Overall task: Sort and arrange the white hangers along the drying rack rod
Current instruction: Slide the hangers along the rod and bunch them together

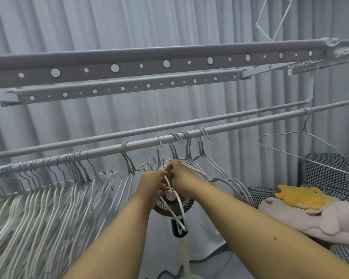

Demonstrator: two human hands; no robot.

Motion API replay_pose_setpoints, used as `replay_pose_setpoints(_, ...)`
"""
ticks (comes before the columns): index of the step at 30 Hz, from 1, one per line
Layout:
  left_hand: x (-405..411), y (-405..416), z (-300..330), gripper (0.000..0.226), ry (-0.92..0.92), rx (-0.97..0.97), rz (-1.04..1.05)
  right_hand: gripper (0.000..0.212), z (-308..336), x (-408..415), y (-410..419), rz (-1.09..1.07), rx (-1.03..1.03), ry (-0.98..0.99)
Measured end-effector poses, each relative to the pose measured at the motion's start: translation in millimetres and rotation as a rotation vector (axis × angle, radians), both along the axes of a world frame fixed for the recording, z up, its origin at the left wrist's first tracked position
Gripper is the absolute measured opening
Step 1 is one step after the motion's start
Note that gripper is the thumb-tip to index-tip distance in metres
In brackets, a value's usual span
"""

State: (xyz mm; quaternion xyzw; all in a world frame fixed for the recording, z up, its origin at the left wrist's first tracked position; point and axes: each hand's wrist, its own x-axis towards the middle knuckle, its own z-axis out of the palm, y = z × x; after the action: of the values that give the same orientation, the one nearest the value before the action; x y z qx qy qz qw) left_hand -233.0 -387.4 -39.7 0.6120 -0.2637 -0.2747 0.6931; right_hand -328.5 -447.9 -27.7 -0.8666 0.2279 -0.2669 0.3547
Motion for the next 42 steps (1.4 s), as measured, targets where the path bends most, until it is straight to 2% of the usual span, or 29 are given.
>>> replay_pose_setpoints(5,3.2,-11.8,12.5,0.017,-0.085,-0.019,0.048,0.036,-4.5,-5.6,-11.6,-0.063,0.050,0.000)
replay_pose_setpoints(11,13.2,-26.5,30.6,0.019,0.105,-0.113,0.058,0.019,-14.3,-12.9,-23.5,-0.117,0.073,-0.054)
replay_pose_setpoints(15,18.3,-29.0,39.4,0.029,0.201,-0.125,0.034,0.017,-14.7,-19.5,-22.7,-0.131,0.087,-0.055)
replay_pose_setpoints(20,18.0,-27.9,28.6,0.033,0.276,-0.063,-0.009,0.018,-19.6,-21.3,-24.5,-0.169,0.099,-0.049)
replay_pose_setpoints(26,5.6,-15.3,4.1,0.021,0.336,0.029,-0.039,0.008,-23.5,-14.1,-25.6,-0.228,0.090,-0.034)
replay_pose_setpoints(32,-18.3,17.8,16.2,0.022,0.223,0.208,-0.187,0.032,-21.8,-2.4,-16.9,-0.231,0.106,-0.030)
replay_pose_setpoints(35,-24.5,32.1,26.3,0.023,0.137,0.259,-0.296,0.045,-18.1,4.3,-9.6,-0.167,0.155,-0.070)
replay_pose_setpoints(40,-23.8,45.1,32.1,0.024,0.060,0.220,-0.360,0.037,-9.6,9.5,-1.0,-0.058,0.283,-0.204)
replay_pose_setpoints(42,-22.6,49.6,31.8,0.029,-0.081,0.200,-0.247,0.042,-9.6,11.9,2.2,-0.066,0.252,-0.252)
